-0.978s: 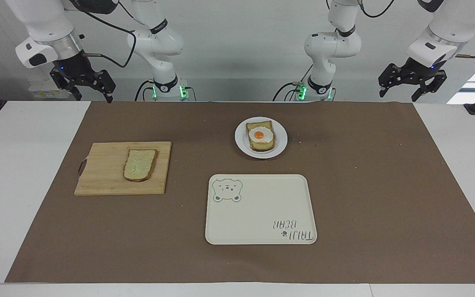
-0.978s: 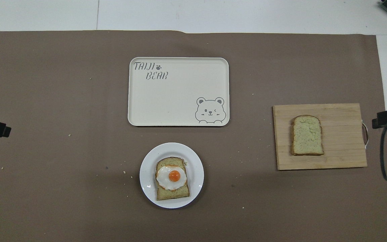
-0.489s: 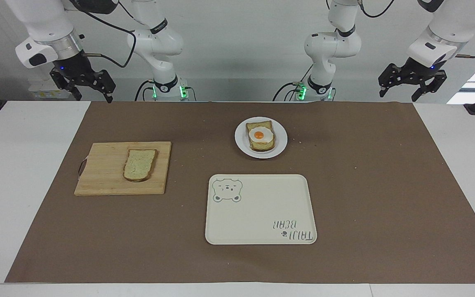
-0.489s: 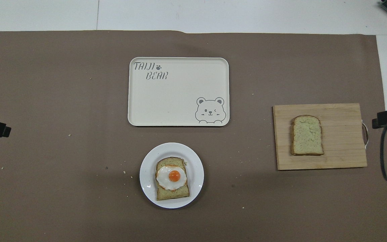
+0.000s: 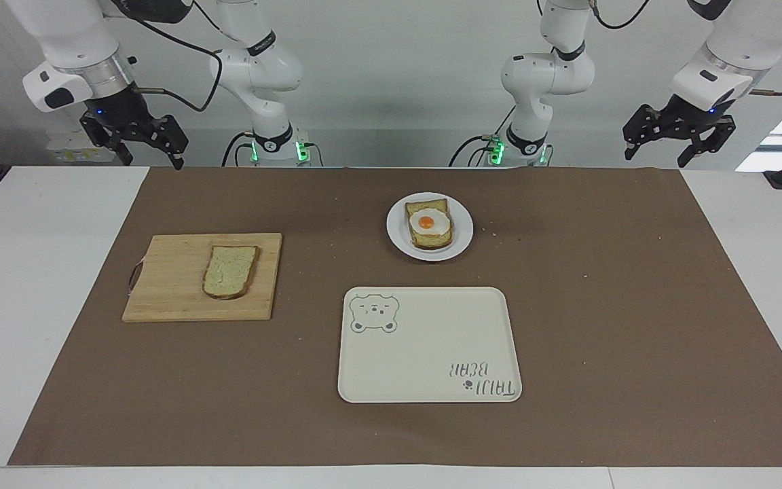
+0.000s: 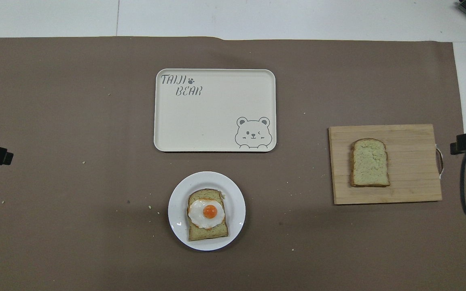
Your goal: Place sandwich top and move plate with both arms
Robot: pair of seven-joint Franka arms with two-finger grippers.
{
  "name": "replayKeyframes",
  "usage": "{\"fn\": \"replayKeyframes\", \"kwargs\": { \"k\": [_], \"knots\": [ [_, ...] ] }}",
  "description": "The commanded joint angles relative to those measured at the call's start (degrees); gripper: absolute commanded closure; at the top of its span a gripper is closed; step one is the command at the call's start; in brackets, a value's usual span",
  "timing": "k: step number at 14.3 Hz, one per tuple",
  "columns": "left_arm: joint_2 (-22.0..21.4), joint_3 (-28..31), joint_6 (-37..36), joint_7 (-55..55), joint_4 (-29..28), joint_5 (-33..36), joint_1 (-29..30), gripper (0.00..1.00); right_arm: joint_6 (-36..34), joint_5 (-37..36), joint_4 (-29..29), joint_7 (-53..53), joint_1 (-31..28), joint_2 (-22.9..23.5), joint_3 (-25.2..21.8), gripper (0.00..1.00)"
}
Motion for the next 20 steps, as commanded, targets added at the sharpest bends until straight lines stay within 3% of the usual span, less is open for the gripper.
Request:
{"fn": "replayKeyframes", "kwargs": {
  "k": [1, 20],
  "knots": [
    [-1.3, 0.7, 0.8, 0.3, -1.4, 0.9, -0.9, 0.00, -0.8, 0.2, -0.4, -1.7, -0.5, -0.9, -0.4, 0.00],
    [-1.5, 0.6, 0.5, -0.2, -1.8, 0.8, -1.0, 0.00, -0.1, -0.7, -0.2, -4.9, -0.5, -0.6, -0.7, 0.00]
  ]
}}
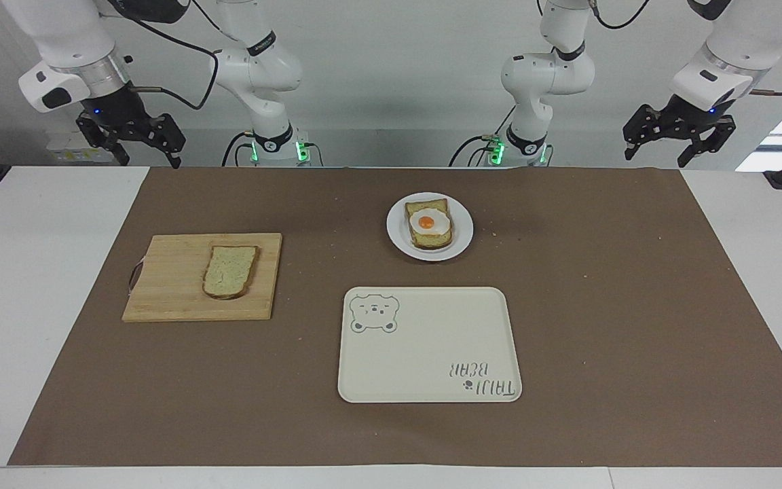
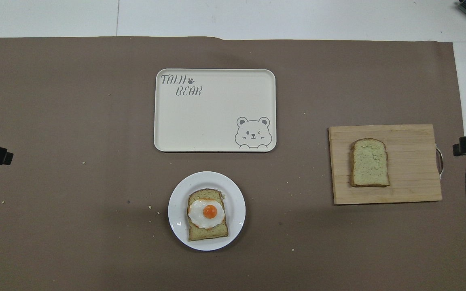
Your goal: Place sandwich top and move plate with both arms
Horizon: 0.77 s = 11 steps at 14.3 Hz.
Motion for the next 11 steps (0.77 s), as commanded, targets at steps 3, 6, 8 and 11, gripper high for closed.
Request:
{"fn": "replayKeyframes", "kwargs": {
  "k": [3, 6, 8, 11],
  "knots": [
    [-1.5, 0.7, 0.5, -0.2, -1.8, 0.8, -1.0, 0.00, -0.1, -0.2, 0.0, -1.7, -0.1, -0.5, 0.1, 0.00],
    [-1.5, 0.7, 0.5, -0.2, -1.8, 0.7, -1.0, 0.00, -0.7, -0.2, -0.1, -2.1, 0.5, -0.7, 0.5, 0.00],
    [-1.6, 0.6, 0.4, -0.2, -1.9, 0.8, -1.1, 0.00, -1.3, -0.2, -0.3, -2.4, -0.3, -0.9, -0.1, 0.00],
    [-1.6, 0.6, 0.4, -0.2, -1.9, 0.7, -1.1, 0.00, 1.6, -0.3, -5.1, -1.0, -0.3, -3.0, -0.2, 0.00]
  ]
}}
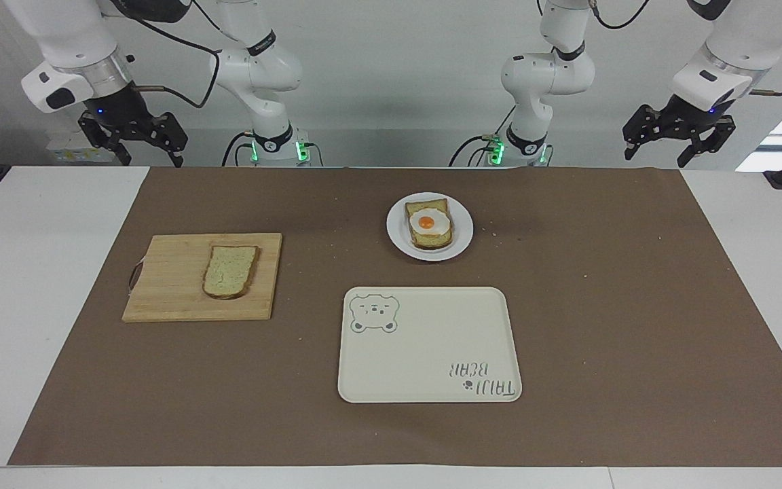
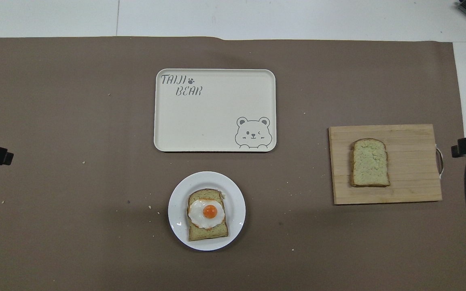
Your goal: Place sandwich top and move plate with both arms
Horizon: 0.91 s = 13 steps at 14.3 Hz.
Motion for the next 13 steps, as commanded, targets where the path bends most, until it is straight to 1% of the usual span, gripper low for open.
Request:
{"fn": "replayKeyframes", "kwargs": {
  "k": [1, 4, 5, 7, 10, 13],
  "knots": [
    [-1.6, 0.6, 0.4, -0.2, -1.9, 0.7, -1.1, 0.00, 4.0, -0.3, -6.1, -0.6, -0.5, -2.9, 0.1, 0.00],
    [-1.6, 0.6, 0.3, -0.2, -1.9, 0.7, -1.3, 0.00, 10.4, 0.3, -11.6, -0.6, -0.4, -2.6, 0.2, 0.00],
    [-1.6, 0.6, 0.4, -0.2, -1.9, 0.7, -1.4, 0.00, 11.9, 0.3, -11.8, -0.8, -0.3, -1.9, 0.1, 0.00],
    [-1.6, 0.6, 0.4, -0.2, -1.9, 0.7, -1.6, 0.00, 15.1, 0.3, -13.2, -0.8, 0.0, 0.5, 0.2, 0.00],
    [-1.6, 0.6, 0.4, -0.2, -1.9, 0.7, -1.7, 0.00, 21.8, 0.3, -17.9, -1.0, 0.0, 2.4, 0.2, 0.00],
    [-1.6, 0.6, 0.4, -0.2, -1.9, 0.7, -1.7, 0.00, 28.8, 0.3, -21.2, -1.1, -0.1, 6.2, 0.2, 0.00]
  ]
}}
